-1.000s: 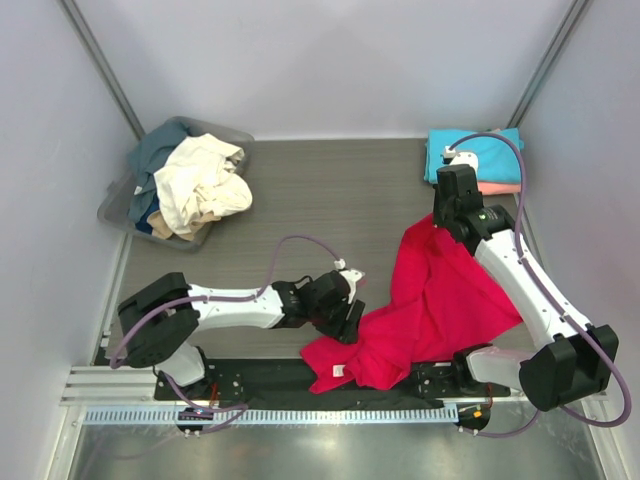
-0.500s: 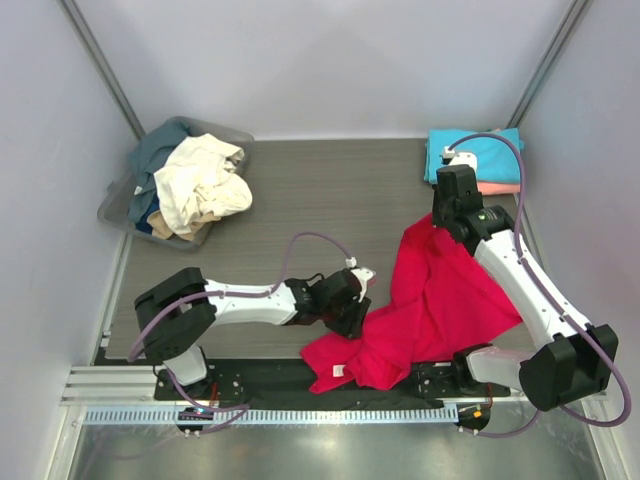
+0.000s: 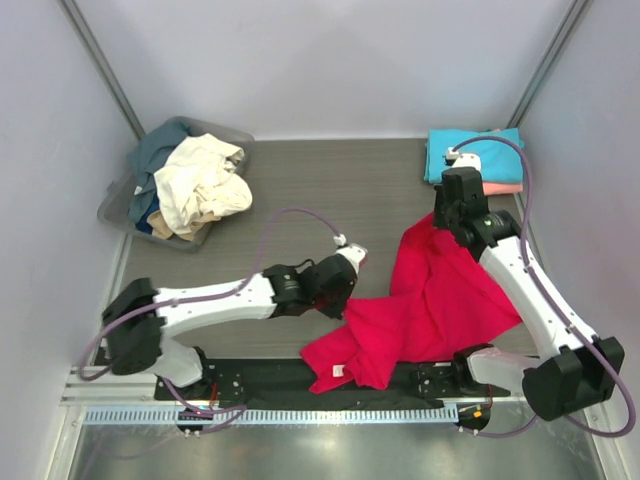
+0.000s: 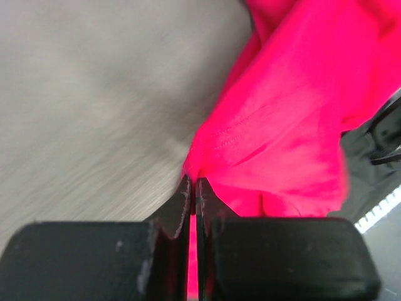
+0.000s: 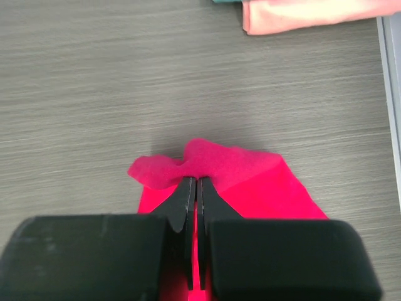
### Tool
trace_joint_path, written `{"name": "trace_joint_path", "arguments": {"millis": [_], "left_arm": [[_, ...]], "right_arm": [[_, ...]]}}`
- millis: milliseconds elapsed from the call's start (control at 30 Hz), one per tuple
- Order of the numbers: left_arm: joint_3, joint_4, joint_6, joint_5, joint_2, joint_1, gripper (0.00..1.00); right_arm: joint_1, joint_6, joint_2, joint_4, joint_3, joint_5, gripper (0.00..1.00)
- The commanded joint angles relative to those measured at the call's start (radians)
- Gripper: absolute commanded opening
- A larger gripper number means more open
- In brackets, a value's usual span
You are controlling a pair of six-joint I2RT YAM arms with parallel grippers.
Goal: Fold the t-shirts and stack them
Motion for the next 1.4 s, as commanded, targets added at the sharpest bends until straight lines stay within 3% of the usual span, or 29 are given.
{"name": "trace_joint_path", "arguments": {"millis": [0, 133, 267, 500, 600, 767, 967, 1100, 1233, 1300, 1367], "left_arm": [[0.117, -0.225, 0.048, -0.27, -0.182, -0.003, 0.0], [0.227, -0.441, 0.057, -0.442, -0.355, -0.001, 0.0], [0.329, -0.54, 0.089, -0.544, -0.553, -0.001, 0.0], [0.459, -0.517, 0.262, -0.617, -0.831, -0.001, 0.0], [0.562, -0.525, 0.328, -0.671, -0.851, -0.001, 0.0], [0.645, -0.465, 0.422, -0.586, -0.871, -0.001, 0.0], [0.751, -0.404, 0.523, -0.493, -0.812, 0.003, 0.0], [0.879, -0.355, 0.62, -0.515, -0.703, 0.006, 0.0], [0.99, -0.365, 0.698, -0.746, -0.502, 0.006, 0.0], [1.015, -0.339, 0.762, -0.87, -0.408, 0.006, 0.0], [1.05, -0.318, 0.775, -0.901, -0.289, 0.025, 0.0]], "right_arm": [[-0.003, 0.026, -0.127, 0.028, 0.031, -0.064, 0.01], [-0.003, 0.012, -0.274, 0.028, 0.054, -0.219, 0.01], [-0.003, 0.01, -0.445, 0.029, 0.077, -0.338, 0.01], [-0.003, -0.066, -0.71, 0.028, 0.097, -0.625, 0.01], [-0.003, -0.063, -0.811, 0.026, 0.11, -0.699, 0.01], [-0.003, -0.052, -0.923, 0.028, 0.16, -0.728, 0.01], [-0.005, -0.062, -0.966, 0.026, 0.237, -0.679, 0.01], [-0.005, -0.083, -0.934, 0.032, 0.237, -0.624, 0.01], [-0.003, -0.042, -0.785, 0.054, 0.237, -0.495, 0.01], [-0.003, -0.029, -0.694, 0.049, 0.207, -0.37, 0.01], [-0.003, -0.028, -0.525, 0.038, 0.185, -0.21, 0.01]]}}
